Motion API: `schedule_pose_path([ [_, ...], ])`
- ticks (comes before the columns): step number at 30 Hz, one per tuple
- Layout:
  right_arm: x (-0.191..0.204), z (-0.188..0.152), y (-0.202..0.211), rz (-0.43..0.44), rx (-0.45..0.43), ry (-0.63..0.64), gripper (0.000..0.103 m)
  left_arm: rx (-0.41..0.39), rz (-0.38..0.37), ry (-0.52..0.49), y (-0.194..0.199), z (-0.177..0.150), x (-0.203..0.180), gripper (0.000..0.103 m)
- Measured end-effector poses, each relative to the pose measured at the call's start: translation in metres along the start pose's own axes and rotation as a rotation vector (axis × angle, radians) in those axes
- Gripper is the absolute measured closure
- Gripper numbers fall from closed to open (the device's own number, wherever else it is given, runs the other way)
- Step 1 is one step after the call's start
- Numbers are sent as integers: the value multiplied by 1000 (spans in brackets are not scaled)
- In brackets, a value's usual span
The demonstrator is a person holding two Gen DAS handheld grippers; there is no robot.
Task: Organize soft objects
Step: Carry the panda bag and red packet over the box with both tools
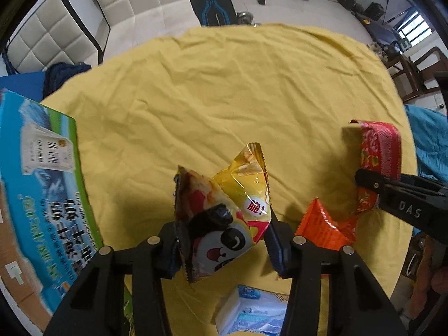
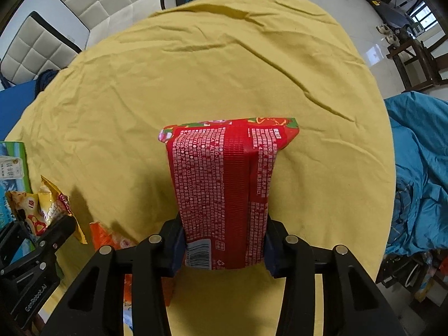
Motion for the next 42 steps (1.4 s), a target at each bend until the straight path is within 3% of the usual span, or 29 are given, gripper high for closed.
schedule_pose_path([
  [7, 16, -24, 45, 59, -62, 14, 57, -90, -21, 25, 39, -17, -6, 57],
  [10, 24, -37, 64, 87, -84, 26, 57, -114, -33, 28, 55, -14, 12, 57],
  [21, 84, -101, 132, 184, -154, 92, 57, -177, -129, 66, 108, -61, 49, 57],
  [31, 207, -170, 153, 258, -151, 198, 57, -215, -144, 148, 143, -121, 153, 57],
  [36, 283, -190, 135, 265, -109, 266, 57, -227, -116, 222, 152, -142, 226, 57],
  [42, 350, -188, 96, 235, -47, 305, 57, -201, -80, 301, 141, -143, 313, 57],
])
Point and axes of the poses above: each gripper's, at about its wrist camera, not at the fingertips, and y roughly against the way its jaws point, x to its left, z to its top, the point moved 8 cm from there along -y, roughly the way its jaws point, and after that the axes turned 11 degrees about x, right-handed, at the moved point
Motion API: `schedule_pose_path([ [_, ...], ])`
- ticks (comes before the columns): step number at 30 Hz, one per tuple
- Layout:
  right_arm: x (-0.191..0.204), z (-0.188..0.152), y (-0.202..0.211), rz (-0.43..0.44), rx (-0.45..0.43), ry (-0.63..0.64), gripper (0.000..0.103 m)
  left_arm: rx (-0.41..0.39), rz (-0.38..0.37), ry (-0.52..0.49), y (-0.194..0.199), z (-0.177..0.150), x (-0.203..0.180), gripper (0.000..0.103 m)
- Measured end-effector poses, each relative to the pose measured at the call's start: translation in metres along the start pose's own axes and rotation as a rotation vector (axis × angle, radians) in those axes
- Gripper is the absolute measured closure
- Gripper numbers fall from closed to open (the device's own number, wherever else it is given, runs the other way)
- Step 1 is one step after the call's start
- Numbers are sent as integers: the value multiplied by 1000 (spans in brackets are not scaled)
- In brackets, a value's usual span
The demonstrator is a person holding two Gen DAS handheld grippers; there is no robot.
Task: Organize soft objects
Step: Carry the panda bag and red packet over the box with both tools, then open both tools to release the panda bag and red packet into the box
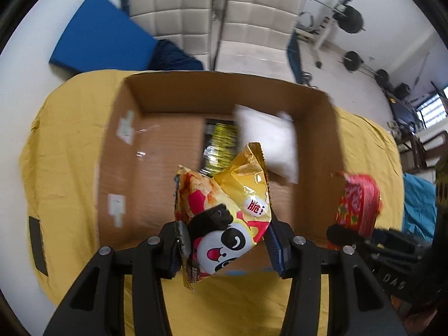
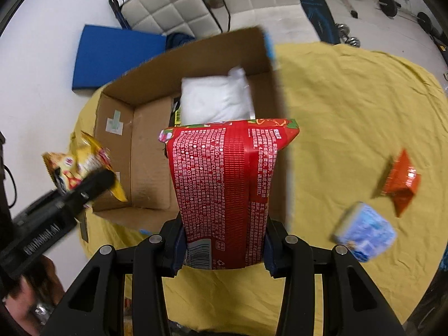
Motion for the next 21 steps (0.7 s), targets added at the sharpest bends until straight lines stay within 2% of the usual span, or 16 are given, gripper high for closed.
schedule_pose_path([
  [4, 15, 16, -41, -38, 52, -10, 57, 45, 14, 37, -23, 24, 43, 57],
  [9, 6, 33, -81, -95, 106, -46, 57, 116, 9, 60, -59, 48, 71, 57],
  [17, -1, 38, -115, -160, 152, -52, 56, 202, 12, 23, -110, 86, 79, 55],
  [21, 1, 46, -128, -182, 171, -55, 56, 226, 25, -12, -122, 99, 76, 55],
])
Point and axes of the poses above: each gripper's, at about its wrist camera, not at the fingertips, and y roughly against the way its jaws point, x to its left, z to its top, the point moved 8 cm from there along -y, roughly the way its jaws point, and after that the axes turned 11 degrees about x, right-handed, at the moved point
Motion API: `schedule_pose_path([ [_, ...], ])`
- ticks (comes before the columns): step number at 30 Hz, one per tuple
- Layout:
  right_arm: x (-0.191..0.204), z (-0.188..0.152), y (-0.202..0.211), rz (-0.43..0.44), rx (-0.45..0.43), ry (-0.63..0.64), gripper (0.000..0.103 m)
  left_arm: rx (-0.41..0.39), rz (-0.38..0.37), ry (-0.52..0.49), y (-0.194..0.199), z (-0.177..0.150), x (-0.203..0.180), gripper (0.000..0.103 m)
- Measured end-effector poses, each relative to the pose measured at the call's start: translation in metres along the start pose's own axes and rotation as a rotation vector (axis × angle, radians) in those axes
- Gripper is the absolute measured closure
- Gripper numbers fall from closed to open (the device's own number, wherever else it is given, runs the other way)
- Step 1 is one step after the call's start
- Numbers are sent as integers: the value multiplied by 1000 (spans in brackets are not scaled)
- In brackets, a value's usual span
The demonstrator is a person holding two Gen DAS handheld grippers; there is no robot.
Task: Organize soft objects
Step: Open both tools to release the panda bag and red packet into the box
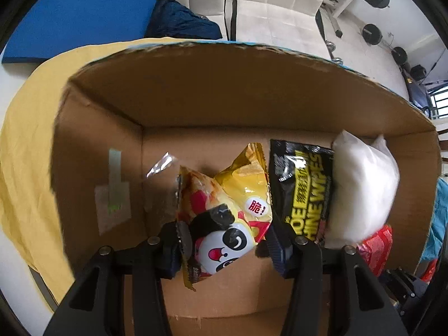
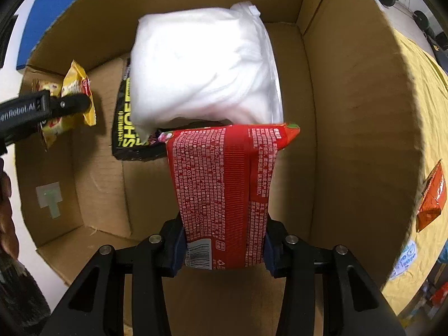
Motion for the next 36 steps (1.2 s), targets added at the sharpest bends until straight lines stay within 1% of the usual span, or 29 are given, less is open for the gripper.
schedule_pose_path([
  [3, 7, 4, -9, 4, 17, -5, 55, 23, -12, -4, -5, 4, -1, 55],
  [6, 9, 10, -11, -6, 23, -9, 55, 44, 5, -8, -7, 7, -2, 55],
  [8, 11, 12, -11, -9, 16, -8, 53, 49, 2, -5, -6, 10, -5, 55],
  [9, 11, 13, -10, -9, 13, -8, 46, 47, 1, -1, -5, 10, -6, 54],
  [10, 11, 14, -7, -12, 4, -10, 43, 41, -4, 5, -2, 10, -6, 53],
  [11, 12, 17, -4, -12, -4, -9, 38, 36, -9, 10, -1, 10, -5, 48],
  [12, 14, 17, 0, -12, -15, -2, 37, 31, -14, 13, 1, 9, -5, 44],
  [14, 16, 18, 6, -20, -30, 3, 34, 14, -20, 19, 8, 6, -4, 42],
  [17, 21, 17, 15, -9, -47, 12, 25, -26, -30, 24, 23, -2, -4, 40],
  [18, 23, 17, 18, -8, -51, 14, 19, -41, -34, 28, 28, -6, -4, 36],
  [19, 25, 17, 22, -6, -58, 18, 17, -61, -36, 30, 35, -11, -4, 32],
  [20, 25, 17, 26, -10, -70, 17, 9, -77, -38, 30, 39, -15, -4, 24],
  [21, 26, 16, 29, -14, -79, 19, 5, -96, -42, 31, 45, -20, -4, 16],
  [23, 31, 16, 37, -22, -100, 24, 5, -132, -40, 32, 54, -31, -5, 4],
  [24, 31, 16, 40, -32, -108, 23, 4, -142, -33, 29, 56, -35, -6, 0],
  [25, 32, 15, 43, -35, -116, 24, 4, -155, -22, 29, 57, -41, -7, 0],
  [26, 30, 16, 43, -38, -123, 26, 1, -167, -7, 30, 57, -46, -7, 0],
  [28, 32, 13, 49, -46, -137, 31, 0, -182, 10, 33, 57, -57, -7, 0],
  [31, 30, 1, 58, -60, -166, 40, 0, -184, -7, 47, 56, -72, -6, 0],
  [33, 25, -9, 64, -65, -179, 44, 0, -187, -12, 55, 58, -75, -7, 0],
  [36, 21, -19, 76, -68, -207, 53, 0, -218, -26, 62, 66, -93, -8, 0],
])
Point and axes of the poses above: each gripper's, at about its wrist camera, not at the fingertips, and y roughly against the way its jaws point, x to its left, z to its top, the point moved 8 cm from there along -y, roughly the way its jaws point, and after that the axes turned 11 degrees about x, right-handed, at the moved point
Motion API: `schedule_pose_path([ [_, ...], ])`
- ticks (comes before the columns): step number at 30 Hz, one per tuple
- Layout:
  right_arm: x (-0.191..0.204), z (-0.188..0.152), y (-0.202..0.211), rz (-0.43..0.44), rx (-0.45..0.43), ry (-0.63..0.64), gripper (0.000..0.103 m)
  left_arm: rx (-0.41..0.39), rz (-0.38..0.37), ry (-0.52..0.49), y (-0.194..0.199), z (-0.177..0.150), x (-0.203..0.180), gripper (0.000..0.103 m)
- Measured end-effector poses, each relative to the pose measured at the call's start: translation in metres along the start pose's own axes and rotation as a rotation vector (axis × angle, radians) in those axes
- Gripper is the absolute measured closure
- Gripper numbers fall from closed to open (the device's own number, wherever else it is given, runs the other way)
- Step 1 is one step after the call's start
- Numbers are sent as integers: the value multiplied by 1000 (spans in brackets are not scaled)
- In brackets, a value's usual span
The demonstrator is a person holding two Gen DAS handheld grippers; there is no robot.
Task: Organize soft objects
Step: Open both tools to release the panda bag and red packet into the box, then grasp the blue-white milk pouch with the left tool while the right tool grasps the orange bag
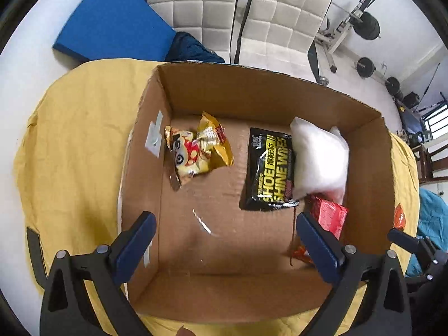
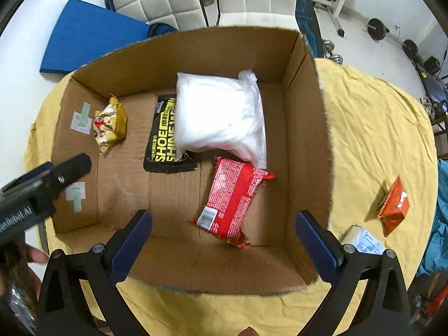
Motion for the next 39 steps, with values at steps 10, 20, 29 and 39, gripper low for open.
schedule_pose_path([
  [10, -7, -39, 55, 25, -91, 13, 0, -108, 42, -16, 45, -46, -12, 0],
  [20, -18, -79, 102, 63, -160, 25, 0, -162, 44, -28, 92, -84, -31, 0],
  [29, -32, -97, 133, 115, -201, 34, 0, -218, 69, -37, 127, -100, -47, 0],
  [39, -147, -124, 137, 133, -208, -176, 0, -192, 32, -143, 117, -103, -136, 0],
])
Point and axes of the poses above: each gripper's, at about its wrist camera, not at the fingertips, and y roughly against the way its jaws point, x to its left, z to its top, the point moved 8 cm from there along -y, roughly the way its jaws point, and after that the axes turned 11 degrees about x, right-handed, at the moved point
